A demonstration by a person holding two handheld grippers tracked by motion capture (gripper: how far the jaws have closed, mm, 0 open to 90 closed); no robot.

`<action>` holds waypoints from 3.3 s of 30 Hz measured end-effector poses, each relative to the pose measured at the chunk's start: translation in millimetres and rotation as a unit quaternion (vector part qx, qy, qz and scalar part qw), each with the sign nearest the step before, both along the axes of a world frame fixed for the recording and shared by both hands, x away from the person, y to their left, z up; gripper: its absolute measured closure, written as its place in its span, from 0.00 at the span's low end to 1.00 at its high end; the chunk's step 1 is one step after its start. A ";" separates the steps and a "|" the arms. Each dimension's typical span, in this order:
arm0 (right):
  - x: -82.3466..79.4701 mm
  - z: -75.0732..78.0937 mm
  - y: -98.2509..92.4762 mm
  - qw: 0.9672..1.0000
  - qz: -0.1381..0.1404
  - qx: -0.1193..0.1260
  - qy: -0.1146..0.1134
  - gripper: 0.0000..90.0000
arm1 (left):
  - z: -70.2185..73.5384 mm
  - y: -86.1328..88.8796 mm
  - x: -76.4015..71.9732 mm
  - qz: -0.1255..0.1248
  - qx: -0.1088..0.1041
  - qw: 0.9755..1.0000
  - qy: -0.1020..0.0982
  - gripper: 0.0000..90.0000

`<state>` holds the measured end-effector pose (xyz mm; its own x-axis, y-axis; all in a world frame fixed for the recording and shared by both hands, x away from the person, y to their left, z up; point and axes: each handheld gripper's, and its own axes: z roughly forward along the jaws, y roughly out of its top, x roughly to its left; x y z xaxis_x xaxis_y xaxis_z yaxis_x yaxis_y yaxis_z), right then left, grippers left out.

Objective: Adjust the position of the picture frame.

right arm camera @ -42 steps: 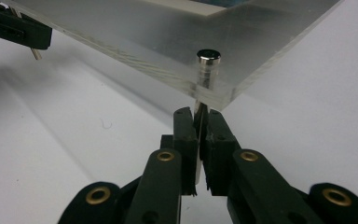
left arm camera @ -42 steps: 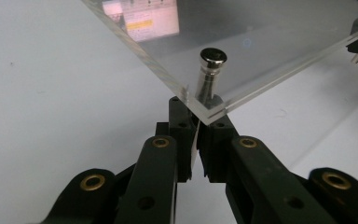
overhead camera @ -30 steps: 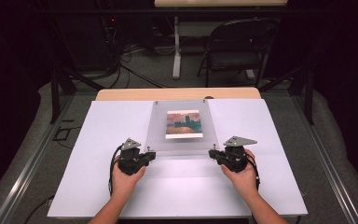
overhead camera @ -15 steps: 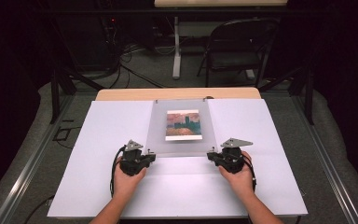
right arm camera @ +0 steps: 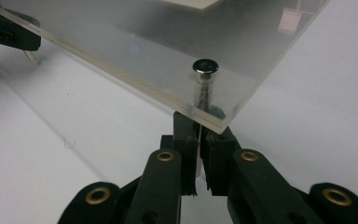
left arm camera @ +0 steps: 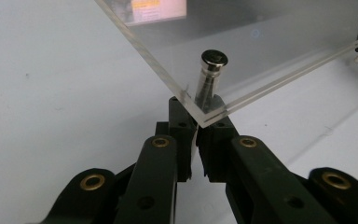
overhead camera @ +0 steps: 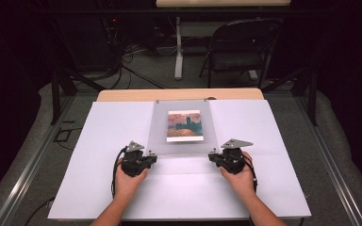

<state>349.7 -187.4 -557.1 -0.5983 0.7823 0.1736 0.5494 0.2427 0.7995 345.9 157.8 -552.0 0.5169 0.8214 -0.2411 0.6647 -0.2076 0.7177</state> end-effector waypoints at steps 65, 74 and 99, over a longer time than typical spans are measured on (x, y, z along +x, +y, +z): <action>-36.4 19.9 -11.0 0.997 0.022 -0.070 -0.034 0.42 | 12.6 18.7 -40.8 0.003 0.002 0.999 -0.043 0.35; -51.9 19.4 -24.8 0.996 0.023 -0.064 -0.057 0.40 | 14.9 39.2 -55.0 0.004 0.001 0.998 -0.070 0.34; -40.9 28.1 -40.1 0.998 -0.013 -0.045 -0.032 0.15 | 30.5 56.5 -39.2 0.025 -0.015 0.999 -0.028 0.30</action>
